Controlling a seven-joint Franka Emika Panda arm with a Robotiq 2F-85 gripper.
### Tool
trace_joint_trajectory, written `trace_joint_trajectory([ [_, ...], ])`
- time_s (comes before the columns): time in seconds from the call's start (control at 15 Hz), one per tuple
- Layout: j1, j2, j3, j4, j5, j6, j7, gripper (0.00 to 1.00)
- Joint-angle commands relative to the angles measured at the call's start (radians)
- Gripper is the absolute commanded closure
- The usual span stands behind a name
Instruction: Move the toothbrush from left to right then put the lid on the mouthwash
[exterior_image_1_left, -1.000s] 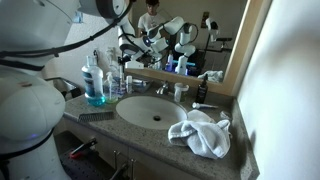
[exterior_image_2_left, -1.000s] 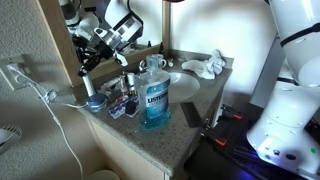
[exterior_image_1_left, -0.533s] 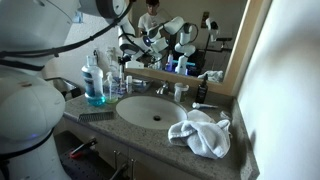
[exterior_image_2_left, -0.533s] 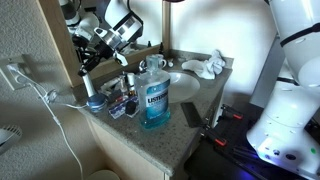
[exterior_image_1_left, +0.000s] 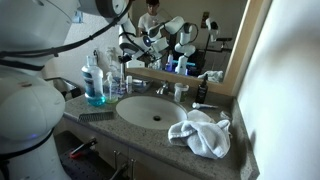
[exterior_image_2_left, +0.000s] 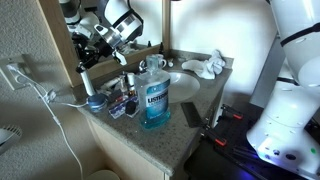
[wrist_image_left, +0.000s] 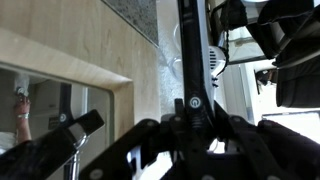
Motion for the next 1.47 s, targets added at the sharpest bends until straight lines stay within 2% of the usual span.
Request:
trace_joint_trajectory([
  [0.0, -0.010, -0.039, 0.012, -0.014, 0.114, 0.027, -0.105, 0.87],
  [0.27, 0.001, -0.060, -0.009, -0.022, 0.188, 0.013, -0.158, 0.87],
  [0.73, -0.003, -0.160, -0.066, -0.097, 0.178, 0.054, -0.112, 0.87],
  [1.2, -0.036, -0.330, -0.156, -0.281, 0.156, 0.178, 0.022, 0.87],
  [1.4, -0.064, -0.398, -0.197, -0.365, 0.195, 0.255, 0.038, 0.87],
])
